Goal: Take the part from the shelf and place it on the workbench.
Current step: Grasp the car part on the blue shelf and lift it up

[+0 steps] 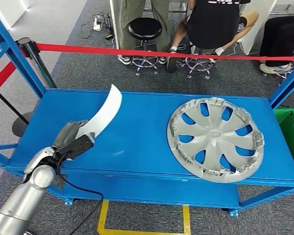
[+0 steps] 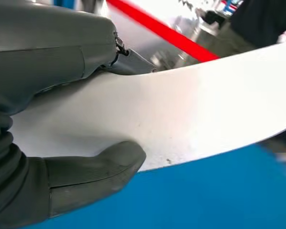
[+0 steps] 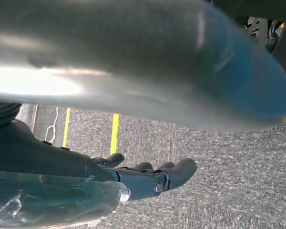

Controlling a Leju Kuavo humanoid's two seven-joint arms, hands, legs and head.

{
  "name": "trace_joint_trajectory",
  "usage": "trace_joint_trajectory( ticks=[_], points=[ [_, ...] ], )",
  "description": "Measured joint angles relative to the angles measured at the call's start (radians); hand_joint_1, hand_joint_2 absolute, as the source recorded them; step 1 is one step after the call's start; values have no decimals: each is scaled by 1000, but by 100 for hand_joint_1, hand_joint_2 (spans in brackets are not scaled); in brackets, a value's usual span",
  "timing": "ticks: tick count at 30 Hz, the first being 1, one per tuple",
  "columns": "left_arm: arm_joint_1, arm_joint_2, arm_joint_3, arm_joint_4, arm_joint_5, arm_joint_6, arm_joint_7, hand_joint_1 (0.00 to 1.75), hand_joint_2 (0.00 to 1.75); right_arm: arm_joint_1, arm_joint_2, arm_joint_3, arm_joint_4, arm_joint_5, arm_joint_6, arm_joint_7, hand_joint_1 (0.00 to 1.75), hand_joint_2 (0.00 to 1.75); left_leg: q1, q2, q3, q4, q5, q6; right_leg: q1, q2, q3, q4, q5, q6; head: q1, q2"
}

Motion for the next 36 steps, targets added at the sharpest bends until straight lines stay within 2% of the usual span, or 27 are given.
trace_joint_trajectory(
  ticks=[5,11,16,23,29,33,36],
  points=[
    [45,-66,60,-35,77,8,-36,175,175,1,0,-3,0,4,4,-2,0,0,0,0,0,0,-1,-1,0,0,-1,0,0,0,0,0],
    [99,-159,167,-111,402,-2,-184,175,175,0,0,-5,0,16,-9,-1,0,0,0,0,0,0,-1,-1,0,0,-1,0,-1,-1,0,0],
    [142,-205,202,-194,481,-48,-244,175,175,0,0,-11,-1,26,-10,5,0,0,0,0,-1,0,-1,-1,0,0,-1,0,-1,-1,0,0],
    [181,-225,220,-245,498,-70,-284,175,175,-2,3,-11,-1,35,-1,4,0,0,0,0,-1,0,-2,-1,0,0,0,0,-1,-1,0,0],
    [237,-224,248,-275,443,-84,-331,175,175,-3,13,-11,-2,46,3,4,0,0,-2,0,0,0,-3,0,-2,-1,0,0,-2,1,0,0],
    [253,-228,250,-279,426,-85,-332,175,175,-5,15,-12,-1,46,4,5,0,0,-6,0,0,1,-4,5,-7,-1,1,0,-2,6,0,0],
    [257,-230,250,-279,421,-87,-332,175,175,-5,17,-12,-1,46,7,6,0,0,-11,0,1,1,-3,13,-12,0,3,-3,1,13,-1,0]
  ],
)
